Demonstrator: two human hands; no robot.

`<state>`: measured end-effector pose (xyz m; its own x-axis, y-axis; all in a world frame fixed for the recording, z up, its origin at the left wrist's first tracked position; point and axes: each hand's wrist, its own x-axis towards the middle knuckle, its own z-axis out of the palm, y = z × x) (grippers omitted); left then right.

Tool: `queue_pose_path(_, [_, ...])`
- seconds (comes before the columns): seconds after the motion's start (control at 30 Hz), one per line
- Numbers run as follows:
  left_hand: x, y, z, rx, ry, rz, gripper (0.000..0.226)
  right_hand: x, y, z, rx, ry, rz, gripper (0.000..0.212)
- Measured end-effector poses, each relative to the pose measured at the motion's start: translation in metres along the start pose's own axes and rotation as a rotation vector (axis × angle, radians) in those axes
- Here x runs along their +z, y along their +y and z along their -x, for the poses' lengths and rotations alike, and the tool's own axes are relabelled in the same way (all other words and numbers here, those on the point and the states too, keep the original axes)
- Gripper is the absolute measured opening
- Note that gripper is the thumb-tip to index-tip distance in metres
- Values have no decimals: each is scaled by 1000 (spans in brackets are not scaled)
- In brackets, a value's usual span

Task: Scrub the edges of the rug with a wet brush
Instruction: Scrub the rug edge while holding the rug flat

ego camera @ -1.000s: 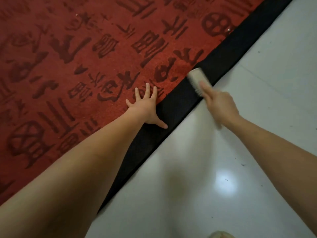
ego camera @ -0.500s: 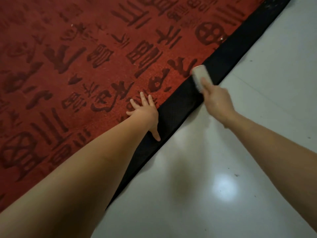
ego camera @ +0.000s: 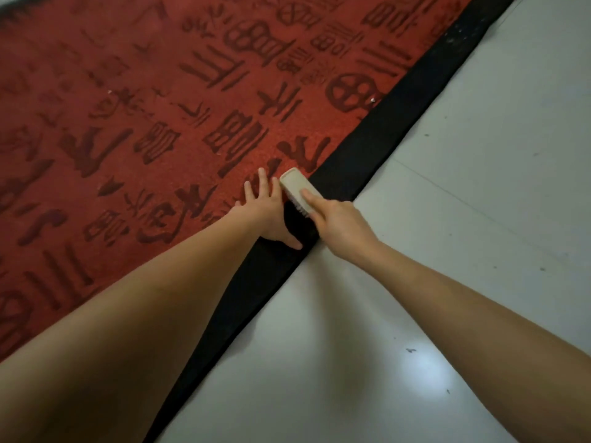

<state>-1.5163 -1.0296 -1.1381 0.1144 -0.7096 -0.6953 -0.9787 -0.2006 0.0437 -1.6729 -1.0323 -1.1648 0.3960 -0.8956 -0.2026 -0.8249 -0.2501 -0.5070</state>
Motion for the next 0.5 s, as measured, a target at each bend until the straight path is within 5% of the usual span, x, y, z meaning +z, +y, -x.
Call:
queue_pose_path(0.1, [-20,28,-21,40,64,29,145,-16,32,0,16,15,64,45])
queue_pose_path(0.27, [-55,80,-71,94,114,105,131,-84,102,-9,373,286,-47,46])
queue_pose_path(0.5, [-52,112,-115,33,100,148,142,-60,63,-124,199,155,-194,46])
